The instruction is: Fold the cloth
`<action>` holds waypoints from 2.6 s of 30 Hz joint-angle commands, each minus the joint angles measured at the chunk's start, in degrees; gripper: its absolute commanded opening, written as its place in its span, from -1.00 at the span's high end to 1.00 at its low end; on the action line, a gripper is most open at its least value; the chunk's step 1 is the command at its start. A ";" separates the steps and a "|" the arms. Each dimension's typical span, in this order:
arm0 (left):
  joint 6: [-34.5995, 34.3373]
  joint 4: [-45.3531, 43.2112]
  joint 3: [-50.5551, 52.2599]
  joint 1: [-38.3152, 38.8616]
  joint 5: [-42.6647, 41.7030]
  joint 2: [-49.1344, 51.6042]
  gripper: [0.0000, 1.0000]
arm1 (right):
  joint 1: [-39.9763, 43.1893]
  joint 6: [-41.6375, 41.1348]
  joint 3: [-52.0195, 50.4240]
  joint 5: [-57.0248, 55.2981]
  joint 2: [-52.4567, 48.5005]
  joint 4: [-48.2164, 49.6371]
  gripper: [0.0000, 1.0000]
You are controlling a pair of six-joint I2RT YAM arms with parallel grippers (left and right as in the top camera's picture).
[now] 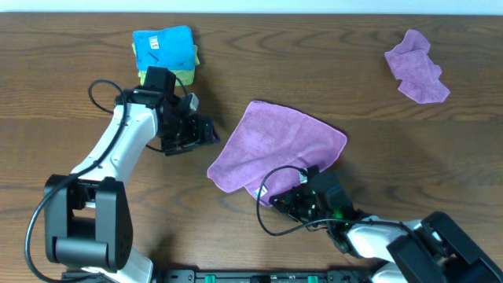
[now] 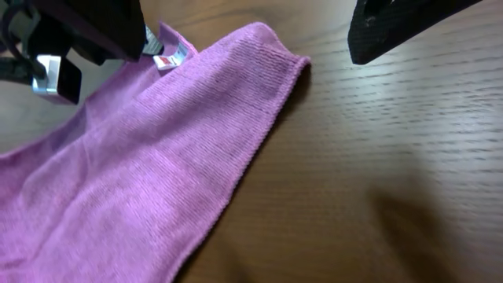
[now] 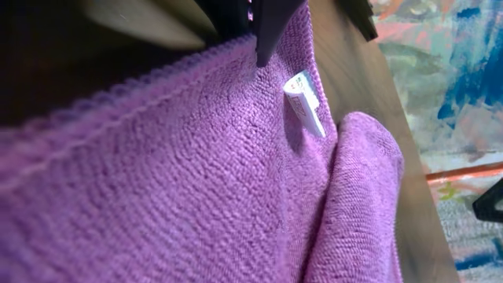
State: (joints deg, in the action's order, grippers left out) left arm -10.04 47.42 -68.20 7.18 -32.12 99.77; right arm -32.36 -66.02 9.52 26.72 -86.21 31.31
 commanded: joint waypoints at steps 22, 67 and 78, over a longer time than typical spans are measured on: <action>-5.62 -15.76 17.55 0.02 -17.07 0.31 -0.65 | 6.62 5.44 -2.91 -5.68 17.49 -19.56 0.97; -17.22 -40.17 18.58 -6.86 -37.03 -0.63 0.88 | 16.55 21.20 13.42 -4.39 23.39 -40.22 0.97; -8.20 -27.36 18.58 -7.28 -37.77 -4.04 0.88 | 24.65 29.14 20.96 -4.22 24.33 -53.22 0.97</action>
State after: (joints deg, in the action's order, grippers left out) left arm -24.12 17.52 -49.04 0.14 -69.14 97.41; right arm -8.99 -39.90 29.06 22.48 -62.35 -20.95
